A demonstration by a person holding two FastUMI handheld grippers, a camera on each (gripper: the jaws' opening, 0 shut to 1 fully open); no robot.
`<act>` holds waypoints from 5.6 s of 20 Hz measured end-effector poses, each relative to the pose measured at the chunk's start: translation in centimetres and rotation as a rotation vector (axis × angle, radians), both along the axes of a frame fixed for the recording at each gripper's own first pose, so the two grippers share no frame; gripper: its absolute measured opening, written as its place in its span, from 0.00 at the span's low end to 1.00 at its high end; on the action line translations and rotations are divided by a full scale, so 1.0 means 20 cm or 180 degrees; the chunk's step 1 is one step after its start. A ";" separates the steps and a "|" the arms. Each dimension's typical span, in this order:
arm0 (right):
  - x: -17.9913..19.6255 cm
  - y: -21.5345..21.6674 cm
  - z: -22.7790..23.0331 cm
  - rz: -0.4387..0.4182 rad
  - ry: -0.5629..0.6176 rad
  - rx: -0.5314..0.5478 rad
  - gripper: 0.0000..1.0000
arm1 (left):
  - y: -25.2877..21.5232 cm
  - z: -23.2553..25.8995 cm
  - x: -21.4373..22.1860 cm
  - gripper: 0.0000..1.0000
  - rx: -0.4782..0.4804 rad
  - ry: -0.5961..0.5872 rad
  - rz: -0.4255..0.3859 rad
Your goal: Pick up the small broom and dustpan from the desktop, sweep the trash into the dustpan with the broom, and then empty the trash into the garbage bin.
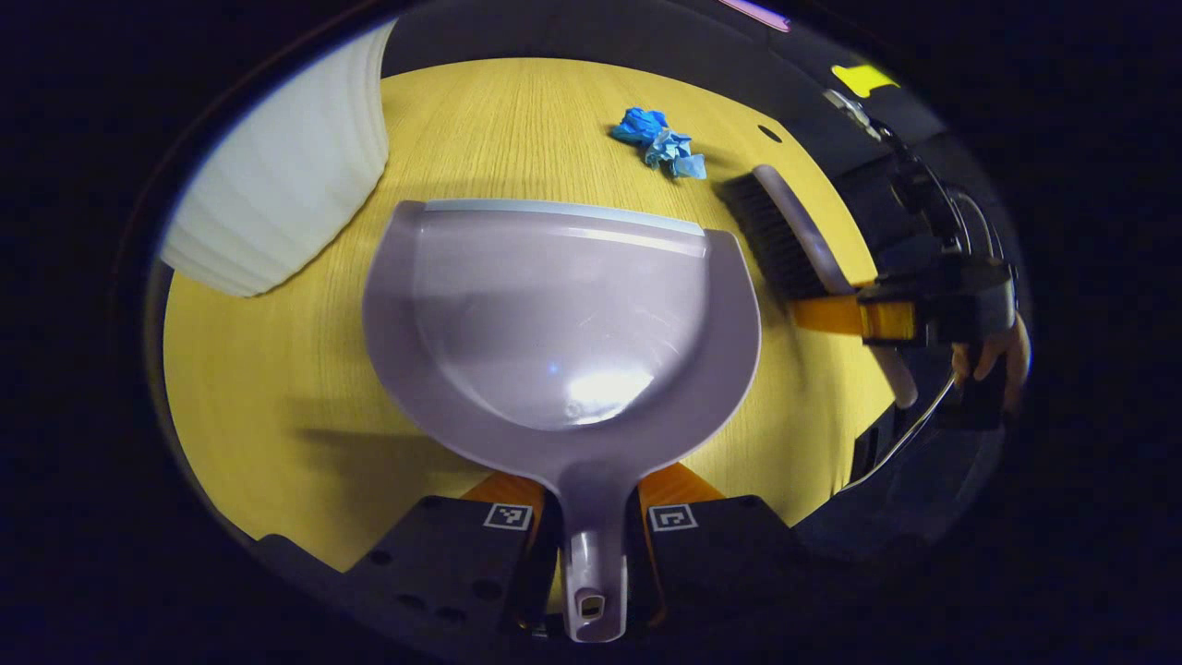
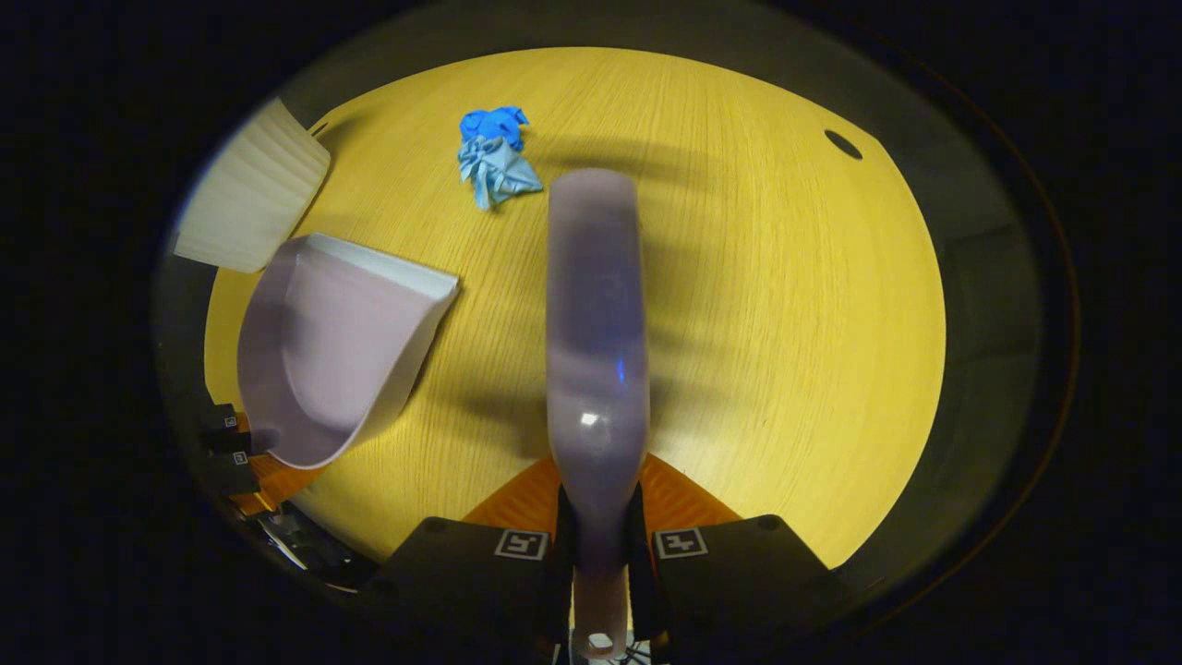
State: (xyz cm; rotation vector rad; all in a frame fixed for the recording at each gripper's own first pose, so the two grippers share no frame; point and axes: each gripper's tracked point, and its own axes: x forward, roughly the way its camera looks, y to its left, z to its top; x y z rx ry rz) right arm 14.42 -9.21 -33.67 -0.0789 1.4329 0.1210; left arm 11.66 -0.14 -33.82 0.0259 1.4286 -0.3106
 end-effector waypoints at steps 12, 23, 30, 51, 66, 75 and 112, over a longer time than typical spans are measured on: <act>0.88 -0.12 -0.03 0.0810 -0.0184 -0.0498 0.27 | 0.16 0.06 0.23 0.29 0.0175 0.0271 -0.0764; 0.36 0.32 -0.07 0.2119 0.0499 0.0301 0.28 | 0.13 0.04 0.29 0.29 0.0074 0.0143 -0.0886; 0.49 0.25 -0.05 0.1864 0.0345 0.0342 0.28 | 0.10 0.10 0.26 0.30 -0.0145 -0.0050 -0.0768; 0.44 -0.09 0.03 0.0862 -0.0018 0.0911 0.28 | 1.01 1.67 0.05 0.29 0.0570 -0.0417 -0.0176; 0.39 -0.03 -0.01 0.0188 -0.0198 0.1386 0.28 | 1.43 1.70 0.54 0.29 0.2075 0.0201 -0.1224; 0.40 -0.01 0.02 -0.0003 -0.0165 0.1574 0.27 | 1.37 1.70 0.64 0.29 0.2424 0.0067 -0.1398; 0.76 -0.24 -0.53 -0.0439 0.0279 0.0246 0.28 | -0.20 0.35 -0.11 0.30 0.0218 -0.0280 0.0669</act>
